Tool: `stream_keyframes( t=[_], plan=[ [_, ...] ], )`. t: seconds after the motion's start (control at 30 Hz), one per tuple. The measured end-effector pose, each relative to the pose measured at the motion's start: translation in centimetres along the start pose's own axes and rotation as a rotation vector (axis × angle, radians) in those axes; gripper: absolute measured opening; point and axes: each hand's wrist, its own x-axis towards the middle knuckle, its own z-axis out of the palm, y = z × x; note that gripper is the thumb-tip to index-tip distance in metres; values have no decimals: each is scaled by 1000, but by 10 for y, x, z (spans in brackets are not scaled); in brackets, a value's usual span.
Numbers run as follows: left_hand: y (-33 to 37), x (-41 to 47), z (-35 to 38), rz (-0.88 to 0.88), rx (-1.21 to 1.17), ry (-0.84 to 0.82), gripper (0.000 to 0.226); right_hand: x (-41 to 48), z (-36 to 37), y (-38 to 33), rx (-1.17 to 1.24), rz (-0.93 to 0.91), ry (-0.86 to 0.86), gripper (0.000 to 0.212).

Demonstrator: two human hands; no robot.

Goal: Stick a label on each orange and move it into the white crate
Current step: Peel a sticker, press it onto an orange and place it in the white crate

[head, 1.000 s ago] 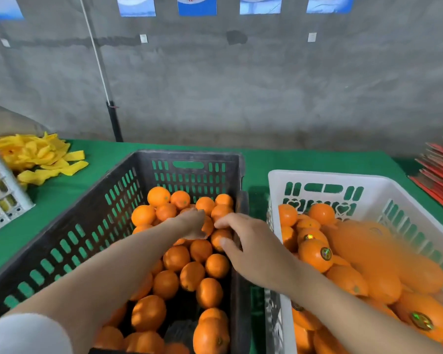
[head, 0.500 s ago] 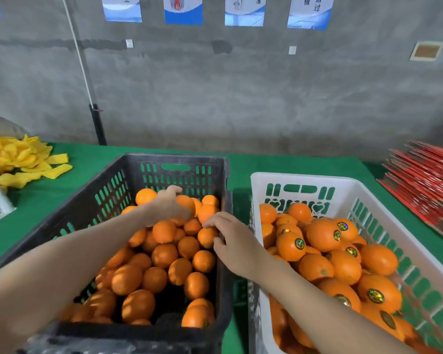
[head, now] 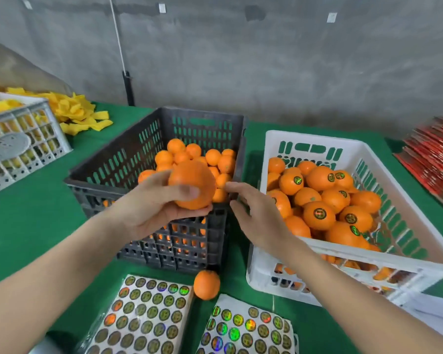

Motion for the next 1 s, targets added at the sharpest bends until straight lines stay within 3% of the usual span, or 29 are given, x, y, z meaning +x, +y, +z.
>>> stream_keyframes(
  t=[0.1, 0.17, 0.2, 0.3, 0.33, 0.4, 0.5, 0.57, 0.63, 0.77, 0.87, 0.93, 1.0],
  plan=[
    [-31, -18, 10, -23, 106, -51, 91, -58, 10, -1, 134, -72, 209, 26],
    [-52, -25, 15, -60, 146, -72, 78, -83, 19, 13, 43, -7, 172, 20],
    [-62, -27, 18, -87, 166, -74, 75, -91, 23, 24, -31, 87, 56, 19],
    [-91, -28, 23, -180, 211, -50, 79, -106, 34, 60, -371, 381, -527, 21],
    [-100, -27, 25, -210, 209, -36, 79, -110, 37, 67, -446, 437, -652, 24],
    [-115, -24, 26, -270, 221, 13, 81, -114, 42, 76, -469, 518, -732, 25],
    [-136, -18, 24, -342, 230, 88, 81, -119, 48, 81, -432, 543, -710, 33],
    [-144, -16, 24, -381, 235, 126, 84, -120, 50, 80, -433, 544, -647, 19],
    [-150, -15, 24, -406, 300, 123, 95, -122, 47, 79, -408, 519, -560, 18],
    [-144, -9, 28, -451, 508, -82, 84, -118, 32, 65, -167, 405, -479, 10],
    [-141, -4, 29, -470, 582, -221, 76, -115, 23, 52, 69, 426, -383, 11],
    [-143, -1, 26, -459, 539, -228, 72, -114, 18, 49, -12, 371, -309, 17],
    [-145, 0, 21, -426, 429, -267, 70, -116, 15, 49, -102, 328, -268, 9]
  ],
)
